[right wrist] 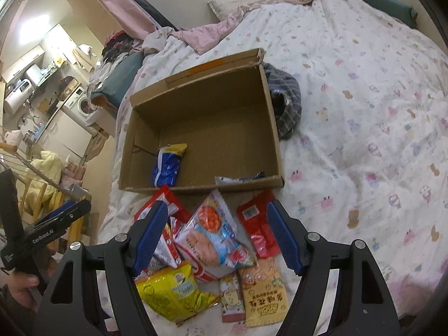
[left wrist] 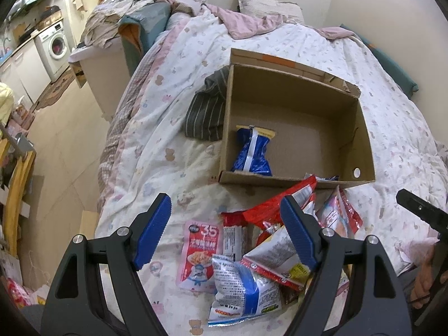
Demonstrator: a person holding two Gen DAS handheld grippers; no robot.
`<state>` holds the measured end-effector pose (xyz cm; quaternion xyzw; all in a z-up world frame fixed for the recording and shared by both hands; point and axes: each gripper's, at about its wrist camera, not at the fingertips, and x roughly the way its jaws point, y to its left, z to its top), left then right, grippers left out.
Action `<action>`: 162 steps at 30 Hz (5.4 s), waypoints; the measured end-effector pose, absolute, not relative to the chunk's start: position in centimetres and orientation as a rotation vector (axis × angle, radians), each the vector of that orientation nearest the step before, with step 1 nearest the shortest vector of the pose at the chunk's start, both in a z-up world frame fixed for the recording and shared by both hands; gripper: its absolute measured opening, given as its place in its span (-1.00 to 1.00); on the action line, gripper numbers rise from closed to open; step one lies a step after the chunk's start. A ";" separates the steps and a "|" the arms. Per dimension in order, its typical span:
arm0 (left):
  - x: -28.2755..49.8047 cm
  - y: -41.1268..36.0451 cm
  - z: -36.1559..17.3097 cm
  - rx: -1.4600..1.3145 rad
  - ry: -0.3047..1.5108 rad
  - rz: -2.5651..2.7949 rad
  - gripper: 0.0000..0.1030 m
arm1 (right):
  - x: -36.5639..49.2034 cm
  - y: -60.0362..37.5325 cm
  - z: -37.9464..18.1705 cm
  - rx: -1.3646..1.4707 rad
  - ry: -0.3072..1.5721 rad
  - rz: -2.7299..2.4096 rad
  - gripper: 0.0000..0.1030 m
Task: Organize snacks
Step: 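Grasp the colorful shrimp-snack bag with the right gripper and lift it, then grasp the white-blue printed bag with the left gripper and lift it, then lower the white-blue bag into the box with the left gripper while the right gripper lowers the shrimp bag in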
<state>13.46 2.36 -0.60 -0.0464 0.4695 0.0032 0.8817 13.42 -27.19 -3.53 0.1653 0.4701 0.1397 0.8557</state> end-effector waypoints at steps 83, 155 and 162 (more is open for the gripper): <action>7.6 0.6 -7.1 -0.276 1.317 0.002 -0.42 | 12.3 -27.7 -4.2 0.332 1.025 0.492 -0.07; 27.1 -3.3 -1.4 -0.133 1.018 -0.197 -0.40 | 27.5 -25.8 -5.9 0.399 0.981 0.377 -0.07; 27.2 -3.1 -2.2 -0.137 1.043 -0.181 -0.35 | 27.7 -25.5 -6.1 0.402 0.992 0.381 -0.02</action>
